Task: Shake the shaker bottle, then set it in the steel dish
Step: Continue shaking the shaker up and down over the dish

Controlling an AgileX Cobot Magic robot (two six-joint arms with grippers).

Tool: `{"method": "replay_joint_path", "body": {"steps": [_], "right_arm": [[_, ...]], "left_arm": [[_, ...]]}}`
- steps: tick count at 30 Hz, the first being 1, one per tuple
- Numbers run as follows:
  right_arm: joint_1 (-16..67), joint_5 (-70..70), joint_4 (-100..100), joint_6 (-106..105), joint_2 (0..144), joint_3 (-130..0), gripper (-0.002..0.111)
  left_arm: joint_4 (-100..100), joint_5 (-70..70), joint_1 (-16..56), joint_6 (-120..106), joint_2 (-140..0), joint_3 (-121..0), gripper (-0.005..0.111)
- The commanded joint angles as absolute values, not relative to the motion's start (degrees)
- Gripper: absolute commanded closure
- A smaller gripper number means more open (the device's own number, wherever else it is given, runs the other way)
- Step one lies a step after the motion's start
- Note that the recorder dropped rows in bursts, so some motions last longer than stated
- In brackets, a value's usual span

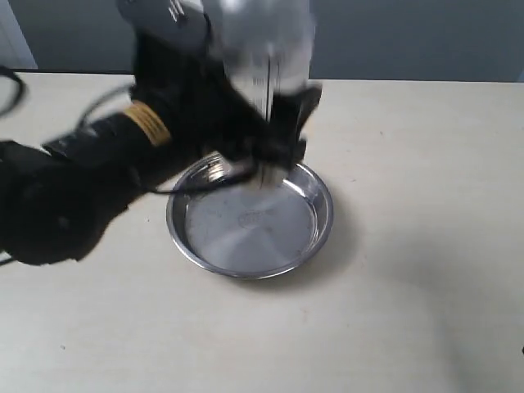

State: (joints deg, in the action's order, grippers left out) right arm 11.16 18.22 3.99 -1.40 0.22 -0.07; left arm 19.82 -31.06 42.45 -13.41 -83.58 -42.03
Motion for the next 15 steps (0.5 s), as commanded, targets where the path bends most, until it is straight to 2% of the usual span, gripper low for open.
{"method": "replay_joint_path", "body": {"steps": [1, 4, 8, 11, 15], "right_arm": [[11.4, 17.47, 3.73, -1.49, 0.0, 0.0, 0.109], [11.4, 17.47, 3.73, -1.49, 0.0, 0.0, 0.109], [11.4, 17.47, 3.73, -1.49, 0.0, 0.0, 0.109], [11.4, 17.47, 3.73, -1.49, 0.0, 0.0, 0.109], [11.4, 17.47, 3.73, -1.49, 0.0, 0.0, 0.109]], "left_arm": [[18.16, -33.55, 44.9, -13.88, -83.01, -42.41, 0.107], [17.7, -34.62, 46.79, -17.48, -76.46, -44.8, 0.107], [38.42, -28.58, 40.78, -21.42, -84.46, -40.72, 0.107], [30.49, -28.12, 42.6, -18.26, -84.05, -40.34, 0.107], [18.16, -40.84, 45.84, -17.2, -77.75, -45.35, 0.107]]}}
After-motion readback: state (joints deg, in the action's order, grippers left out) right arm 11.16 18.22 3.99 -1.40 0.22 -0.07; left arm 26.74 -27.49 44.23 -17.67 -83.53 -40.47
